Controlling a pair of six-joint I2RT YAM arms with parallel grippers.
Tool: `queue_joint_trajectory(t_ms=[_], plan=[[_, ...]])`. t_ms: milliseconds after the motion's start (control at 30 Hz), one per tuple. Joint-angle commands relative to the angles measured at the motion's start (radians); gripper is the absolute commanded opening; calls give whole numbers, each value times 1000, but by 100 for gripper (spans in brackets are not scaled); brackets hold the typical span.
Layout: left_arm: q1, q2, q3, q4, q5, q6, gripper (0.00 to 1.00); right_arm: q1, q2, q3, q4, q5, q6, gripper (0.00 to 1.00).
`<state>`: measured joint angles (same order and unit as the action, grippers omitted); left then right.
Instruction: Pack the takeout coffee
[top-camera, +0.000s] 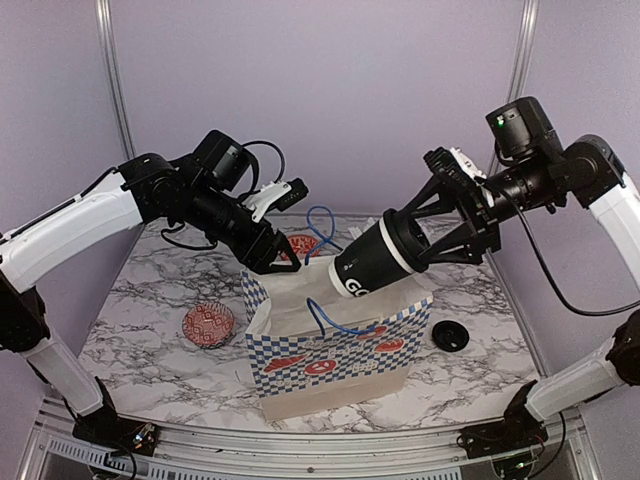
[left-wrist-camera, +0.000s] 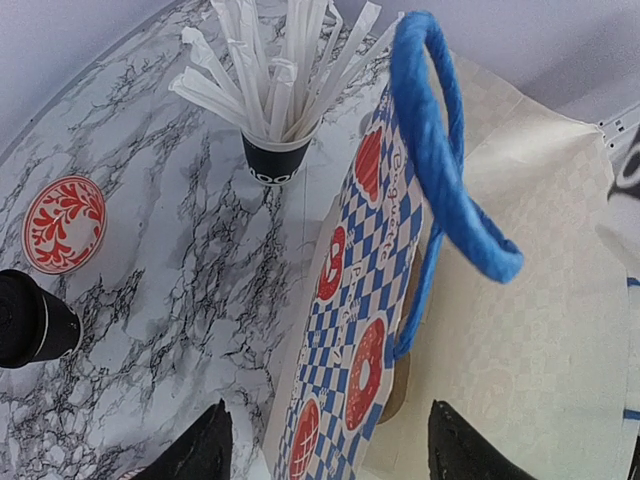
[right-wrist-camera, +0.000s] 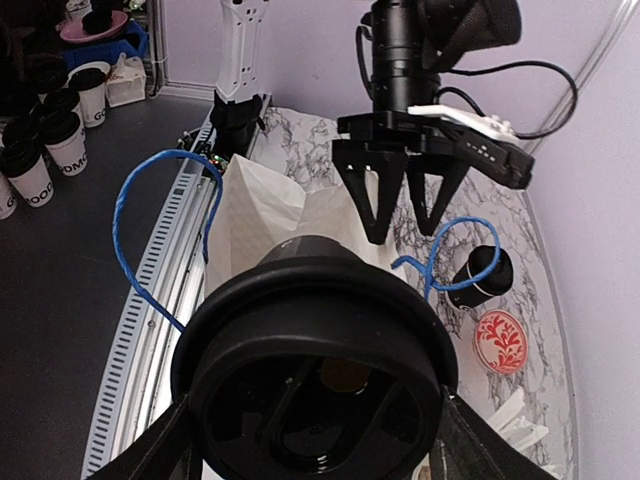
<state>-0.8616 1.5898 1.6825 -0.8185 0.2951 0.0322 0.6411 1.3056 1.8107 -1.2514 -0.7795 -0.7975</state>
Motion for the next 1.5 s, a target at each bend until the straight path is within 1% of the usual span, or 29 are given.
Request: queue_joint_trajectory(t_ms=[0, 33, 133, 333, 367, 433, 500, 533, 567, 600, 633, 867, 967, 1267, 1300, 1367, 1400, 1433, 1467], plan=[[-5, 20, 40, -38, 7, 29, 66, 133, 52, -8, 34, 177, 21, 42], [-5, 23, 42, -39, 16, 32, 62, 155, 69, -3, 46, 215, 29, 41], [-6, 34, 51, -45, 44, 36, 47, 197, 143, 24, 46, 287, 23, 40], [-5, 36, 63, -68, 73, 49, 19, 225, 270, 120, -27, 352, -75, 39], [-5, 36, 63, -72, 76, 53, 16, 231, 294, 146, -51, 364, -93, 39], [-5, 36, 60, -75, 72, 58, 15, 244, 333, 189, -101, 392, -126, 39], [-5, 42, 59, -81, 67, 63, 15, 271, 361, 213, -121, 453, -140, 39], [-5, 45, 59, -84, 68, 68, 13, 285, 367, 211, -121, 488, -151, 39], [-5, 48, 59, -87, 68, 74, 8, 302, 371, 209, -121, 521, -159, 39], [-5, 52, 63, -90, 69, 77, 5, 315, 377, 210, -119, 551, -163, 39], [-5, 54, 67, -93, 69, 83, 0, 328, 384, 214, -120, 571, -164, 39], [-5, 40, 129, -171, 37, 123, 0, 404, 403, 228, -121, 638, -117, 37], [-5, 22, 134, -182, 3, 131, 0, 444, 386, 201, -121, 667, -89, 37], [-5, 36, 177, -190, -10, 147, 0, 552, 306, 76, -121, 746, 14, 36], [-6, 41, 192, -195, -12, 149, 2, 565, 298, 68, -121, 753, 24, 36], [-5, 47, 230, -205, -12, 149, 33, 578, 291, 64, -122, 749, 48, 36], [-5, 46, 250, -210, -7, 146, 46, 587, 285, 61, -123, 747, 59, 36], [-5, 42, 265, -211, 3, 144, 53, 600, 278, 53, -122, 751, 65, 36], [-6, 32, 280, -211, 10, 142, 58, 614, 265, 35, -122, 759, 64, 36]])
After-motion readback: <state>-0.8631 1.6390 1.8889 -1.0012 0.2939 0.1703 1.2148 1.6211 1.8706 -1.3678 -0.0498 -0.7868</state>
